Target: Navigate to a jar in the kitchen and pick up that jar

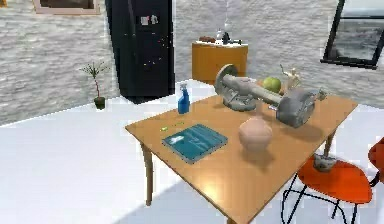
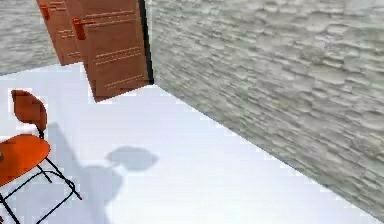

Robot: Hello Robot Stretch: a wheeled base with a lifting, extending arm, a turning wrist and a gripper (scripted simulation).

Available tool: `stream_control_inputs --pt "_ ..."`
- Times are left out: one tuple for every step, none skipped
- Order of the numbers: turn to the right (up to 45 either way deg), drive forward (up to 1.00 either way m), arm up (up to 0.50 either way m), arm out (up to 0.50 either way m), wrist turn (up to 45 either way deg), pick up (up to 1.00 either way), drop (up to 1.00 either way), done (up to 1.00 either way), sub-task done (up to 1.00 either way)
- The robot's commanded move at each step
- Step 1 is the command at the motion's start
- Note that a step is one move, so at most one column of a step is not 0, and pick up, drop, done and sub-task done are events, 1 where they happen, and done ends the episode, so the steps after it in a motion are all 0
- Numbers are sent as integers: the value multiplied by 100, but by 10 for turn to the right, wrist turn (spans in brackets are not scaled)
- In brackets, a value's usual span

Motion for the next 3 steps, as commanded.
stream_control_inputs --pt "-450 0 0 0 0 0 0 0 0" --pt "-240 0 0 0 0 0 0 0 0" --pt "450 0 0 0 0 0 0 0 0"
